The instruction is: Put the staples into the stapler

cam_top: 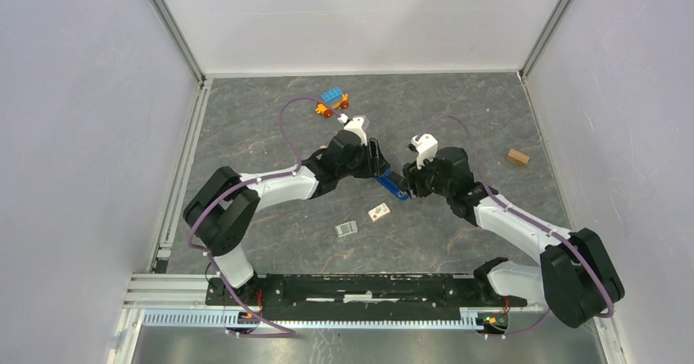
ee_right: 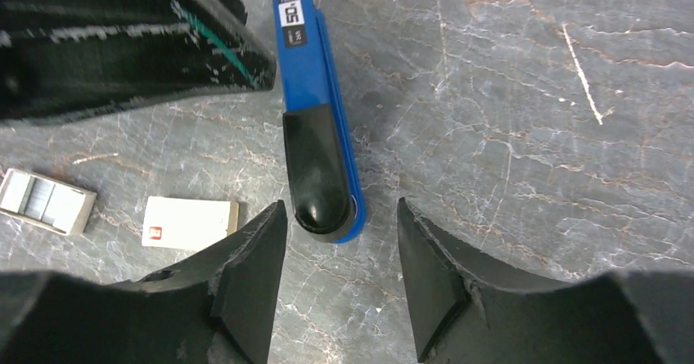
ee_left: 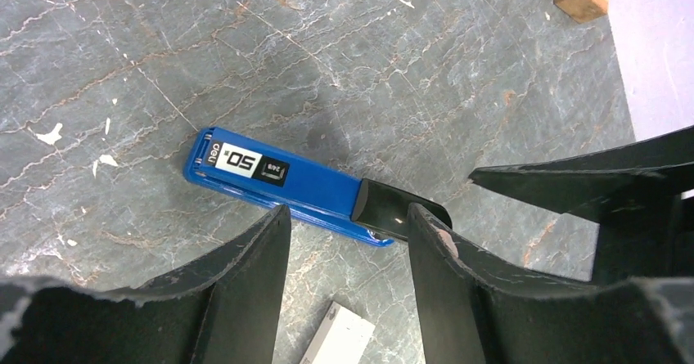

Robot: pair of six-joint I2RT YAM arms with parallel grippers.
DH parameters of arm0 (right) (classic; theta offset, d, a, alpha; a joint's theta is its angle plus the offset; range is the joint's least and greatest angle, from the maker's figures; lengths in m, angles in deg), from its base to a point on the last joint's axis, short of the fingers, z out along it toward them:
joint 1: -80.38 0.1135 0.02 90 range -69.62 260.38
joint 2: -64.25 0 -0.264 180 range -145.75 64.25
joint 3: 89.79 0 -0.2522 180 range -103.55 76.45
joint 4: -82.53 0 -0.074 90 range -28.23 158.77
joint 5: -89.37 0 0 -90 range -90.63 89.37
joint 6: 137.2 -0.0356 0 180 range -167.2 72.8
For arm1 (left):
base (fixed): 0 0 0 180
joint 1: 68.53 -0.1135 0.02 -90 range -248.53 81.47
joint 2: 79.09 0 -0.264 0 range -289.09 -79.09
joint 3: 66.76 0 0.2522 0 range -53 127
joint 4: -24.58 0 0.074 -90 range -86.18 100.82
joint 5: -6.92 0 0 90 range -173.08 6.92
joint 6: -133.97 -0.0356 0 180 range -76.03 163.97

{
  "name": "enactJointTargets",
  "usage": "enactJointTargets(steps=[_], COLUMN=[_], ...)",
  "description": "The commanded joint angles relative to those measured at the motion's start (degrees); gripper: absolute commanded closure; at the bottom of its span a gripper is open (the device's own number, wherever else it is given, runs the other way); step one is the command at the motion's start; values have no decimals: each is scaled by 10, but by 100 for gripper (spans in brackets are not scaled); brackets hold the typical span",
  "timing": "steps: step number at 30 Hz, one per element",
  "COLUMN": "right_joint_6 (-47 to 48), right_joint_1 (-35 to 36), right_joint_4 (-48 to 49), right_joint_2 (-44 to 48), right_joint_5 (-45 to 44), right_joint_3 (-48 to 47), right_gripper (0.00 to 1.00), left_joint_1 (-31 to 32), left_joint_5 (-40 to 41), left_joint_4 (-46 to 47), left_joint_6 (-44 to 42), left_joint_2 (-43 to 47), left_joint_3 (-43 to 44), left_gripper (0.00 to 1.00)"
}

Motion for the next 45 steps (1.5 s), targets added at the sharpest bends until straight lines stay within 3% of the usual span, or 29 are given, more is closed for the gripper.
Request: enactJointTargets(steps=[1, 6, 17, 32, 37, 45], right_joint_6=[-24, -26, -56, -97, -81, -67], right_joint_1=[-11, -16, -17, -17, -19, -20], right_joint_4=[-26, -28, 0, 62, -12, -109], right_joint_2=[-2, -25, -66, -64, -32, 18], right_joint_5=[-10, -10, -16, -32, -60, -61], right_joint_3=[-40, -49, 23, 114, 28, -70], right_gripper=[43, 60, 70, 68, 63, 52], left_joint_1=[-2, -3, -2, -1, -2, -22], left_joint_5=[5, -10, -25, -30, -10, 55], left_joint_4=[-10, -18, -14, -11, -68, -201], left_joint_6=[-32, -35, -47, -45, -64, -90], left_joint_2=[-21, -44, -97, -118, -70, 64], left_joint_3=[26, 35, 38, 38, 72, 100], left_gripper=[40, 42, 52, 54, 50, 35])
